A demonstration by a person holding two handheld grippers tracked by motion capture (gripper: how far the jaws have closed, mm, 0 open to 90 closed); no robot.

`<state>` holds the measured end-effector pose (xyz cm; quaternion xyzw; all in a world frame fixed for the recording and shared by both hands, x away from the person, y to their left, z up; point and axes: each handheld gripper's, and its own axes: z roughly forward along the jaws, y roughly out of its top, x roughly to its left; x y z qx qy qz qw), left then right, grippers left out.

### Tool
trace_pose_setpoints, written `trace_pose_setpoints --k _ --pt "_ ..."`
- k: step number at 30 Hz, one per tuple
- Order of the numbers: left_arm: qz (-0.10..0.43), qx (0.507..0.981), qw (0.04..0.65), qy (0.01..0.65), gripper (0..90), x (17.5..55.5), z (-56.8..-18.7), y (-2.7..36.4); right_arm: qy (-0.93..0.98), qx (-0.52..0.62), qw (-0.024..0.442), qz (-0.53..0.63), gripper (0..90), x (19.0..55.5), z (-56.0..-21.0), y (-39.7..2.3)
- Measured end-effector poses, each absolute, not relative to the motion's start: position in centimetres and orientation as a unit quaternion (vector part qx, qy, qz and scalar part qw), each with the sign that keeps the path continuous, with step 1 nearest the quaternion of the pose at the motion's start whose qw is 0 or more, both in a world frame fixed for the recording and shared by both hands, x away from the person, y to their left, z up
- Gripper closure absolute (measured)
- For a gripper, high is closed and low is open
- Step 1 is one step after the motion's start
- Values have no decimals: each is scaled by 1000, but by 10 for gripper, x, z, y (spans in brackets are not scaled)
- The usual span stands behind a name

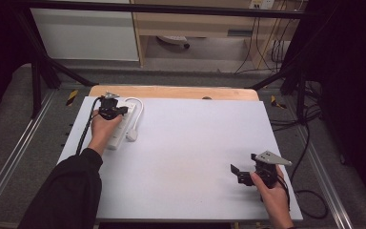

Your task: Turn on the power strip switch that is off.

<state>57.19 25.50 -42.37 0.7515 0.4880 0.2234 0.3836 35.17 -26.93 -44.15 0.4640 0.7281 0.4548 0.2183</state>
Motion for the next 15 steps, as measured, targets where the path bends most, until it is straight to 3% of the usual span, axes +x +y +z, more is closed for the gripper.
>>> trace_pose_setpoints --k 11,15 --pt "222 743 397 492 623 568 -417 255 728 465 218 454 31 352 -442 -269" --pt "220 737 403 496 452 567 -415 255 729 465 218 453 31 352 -441 -269"
